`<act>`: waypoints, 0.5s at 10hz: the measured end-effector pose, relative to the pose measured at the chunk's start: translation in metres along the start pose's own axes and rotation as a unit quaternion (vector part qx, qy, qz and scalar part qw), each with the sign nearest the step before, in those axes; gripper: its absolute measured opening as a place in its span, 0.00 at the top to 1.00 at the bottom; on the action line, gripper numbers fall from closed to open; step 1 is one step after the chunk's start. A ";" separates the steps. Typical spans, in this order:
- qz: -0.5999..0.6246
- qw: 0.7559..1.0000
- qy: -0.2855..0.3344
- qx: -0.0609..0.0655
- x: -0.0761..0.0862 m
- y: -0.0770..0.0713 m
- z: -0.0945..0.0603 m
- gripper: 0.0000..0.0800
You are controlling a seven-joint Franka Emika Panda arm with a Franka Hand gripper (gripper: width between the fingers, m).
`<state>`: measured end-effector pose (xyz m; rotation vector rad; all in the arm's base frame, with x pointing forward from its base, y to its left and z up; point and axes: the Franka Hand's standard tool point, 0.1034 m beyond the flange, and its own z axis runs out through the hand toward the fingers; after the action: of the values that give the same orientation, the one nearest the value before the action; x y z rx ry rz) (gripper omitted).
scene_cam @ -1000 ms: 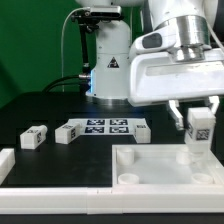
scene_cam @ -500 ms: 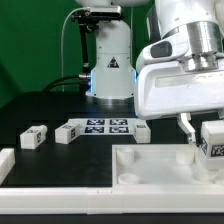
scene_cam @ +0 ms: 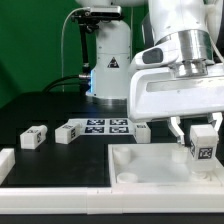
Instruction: Assemble one leg
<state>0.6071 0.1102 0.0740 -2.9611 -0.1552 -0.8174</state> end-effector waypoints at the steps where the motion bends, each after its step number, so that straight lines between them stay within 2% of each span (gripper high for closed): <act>1: 0.000 1.000 0.007 -0.003 -0.003 0.002 0.001 0.64; 3: -0.003 0.999 0.032 -0.008 -0.007 -0.001 0.002 0.64; 5: -0.002 1.000 0.021 -0.005 -0.006 -0.002 0.002 0.63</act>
Offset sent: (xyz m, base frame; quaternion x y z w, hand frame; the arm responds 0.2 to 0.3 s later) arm -0.0219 0.0096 -0.0219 -0.0086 0.0327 0.0180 0.9993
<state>0.6029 0.1116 0.0691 -2.9523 -0.1557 -0.8824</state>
